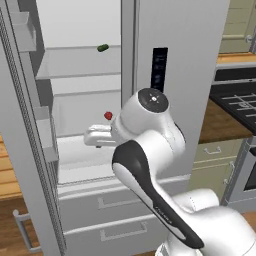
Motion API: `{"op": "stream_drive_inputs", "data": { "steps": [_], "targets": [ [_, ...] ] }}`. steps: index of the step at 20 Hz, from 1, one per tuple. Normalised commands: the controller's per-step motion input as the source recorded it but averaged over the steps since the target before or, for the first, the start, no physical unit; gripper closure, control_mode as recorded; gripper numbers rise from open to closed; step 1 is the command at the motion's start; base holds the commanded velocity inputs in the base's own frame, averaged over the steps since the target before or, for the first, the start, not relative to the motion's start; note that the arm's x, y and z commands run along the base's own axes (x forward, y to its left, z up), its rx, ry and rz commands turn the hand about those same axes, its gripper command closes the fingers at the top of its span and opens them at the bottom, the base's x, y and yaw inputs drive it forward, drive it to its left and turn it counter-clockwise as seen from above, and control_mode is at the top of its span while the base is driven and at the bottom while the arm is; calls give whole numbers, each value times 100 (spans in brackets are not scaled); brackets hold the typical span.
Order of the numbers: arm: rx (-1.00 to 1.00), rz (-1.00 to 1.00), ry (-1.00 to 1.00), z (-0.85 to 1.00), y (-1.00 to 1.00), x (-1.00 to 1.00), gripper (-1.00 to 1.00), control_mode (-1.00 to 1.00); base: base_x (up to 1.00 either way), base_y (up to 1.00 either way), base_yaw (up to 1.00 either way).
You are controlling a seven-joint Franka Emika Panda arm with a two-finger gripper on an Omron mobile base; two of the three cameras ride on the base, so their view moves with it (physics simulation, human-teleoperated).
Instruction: Take the strawberry from the fridge and place it on top of the pancake, located on the dining counter.
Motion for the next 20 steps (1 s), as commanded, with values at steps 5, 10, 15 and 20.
{"op": "stream_drive_inputs", "data": {
  "steps": [5,10,15,20],
  "targets": [
    [-1,0,7,0,-17,5,-100,-100,0,0,0],
    [0,0,9,-1,0,16,-100,-100,0,0,0],
    [-4,0,0,0,5,20,-100,100,20,0,0],
    [0,0,0,0,0,0,-100,100,69,0,0]
  ]
}}
